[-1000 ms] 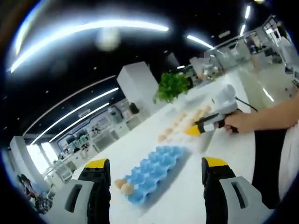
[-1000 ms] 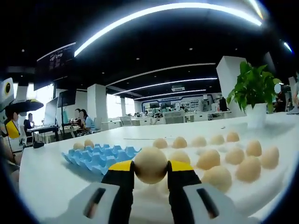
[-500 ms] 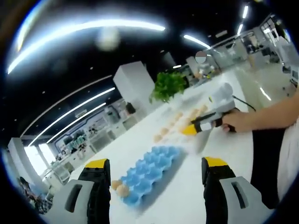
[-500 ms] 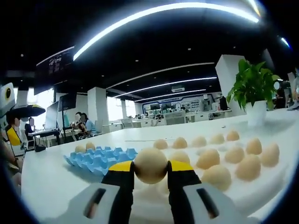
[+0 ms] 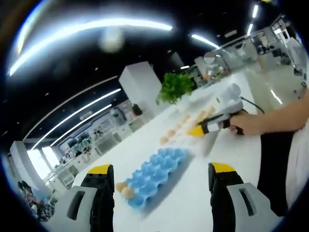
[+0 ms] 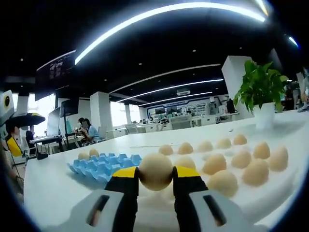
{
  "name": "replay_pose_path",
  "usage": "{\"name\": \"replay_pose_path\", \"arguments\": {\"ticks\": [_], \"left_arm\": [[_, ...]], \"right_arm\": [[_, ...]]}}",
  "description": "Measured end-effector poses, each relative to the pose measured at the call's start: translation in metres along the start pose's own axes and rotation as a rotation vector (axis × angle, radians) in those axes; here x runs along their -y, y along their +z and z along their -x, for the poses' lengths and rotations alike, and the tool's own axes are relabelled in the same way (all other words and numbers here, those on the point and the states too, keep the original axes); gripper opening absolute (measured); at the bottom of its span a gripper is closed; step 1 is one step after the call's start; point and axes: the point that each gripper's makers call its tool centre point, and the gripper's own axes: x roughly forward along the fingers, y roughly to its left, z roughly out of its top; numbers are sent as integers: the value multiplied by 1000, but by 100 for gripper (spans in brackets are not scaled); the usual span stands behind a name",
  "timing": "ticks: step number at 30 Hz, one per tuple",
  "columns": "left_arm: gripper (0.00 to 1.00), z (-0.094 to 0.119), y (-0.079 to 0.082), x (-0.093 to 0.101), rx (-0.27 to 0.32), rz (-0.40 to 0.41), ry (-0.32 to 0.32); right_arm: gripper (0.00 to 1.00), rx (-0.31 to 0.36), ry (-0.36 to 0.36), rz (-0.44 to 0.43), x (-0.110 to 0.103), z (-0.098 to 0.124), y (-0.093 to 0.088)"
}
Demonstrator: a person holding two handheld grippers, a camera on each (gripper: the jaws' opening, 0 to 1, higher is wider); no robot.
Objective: Pick up the eggs on the table and place them into the egg tray on the table
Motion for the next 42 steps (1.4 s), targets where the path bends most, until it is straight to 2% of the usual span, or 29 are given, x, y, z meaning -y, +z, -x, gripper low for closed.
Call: {"name": "replay_pose_path", "arguments": {"ticks": [5,12,17,22,30,42], "left_arm": [[82,11,-7,-3,-34,-1,37],[82,38,-14,-10,-59,17,103],[82,52,-14,-18,-61,32,152],[82,50,-15,-22,-66,39,164],[82,41,-11,-11,-58,27,123],[82,35,-15,-13,-59,34,120]], "right_arm": [[29,12,16,-10,-2,0,2],[29,10,42,-14,-7,0,1],[29,14,47,-19,-8,0,2],[29,23,51,-30,-7,1,4],[29,27,49,-27,-7,2,6],[29,31,43,-24,-5,3,5]]}}
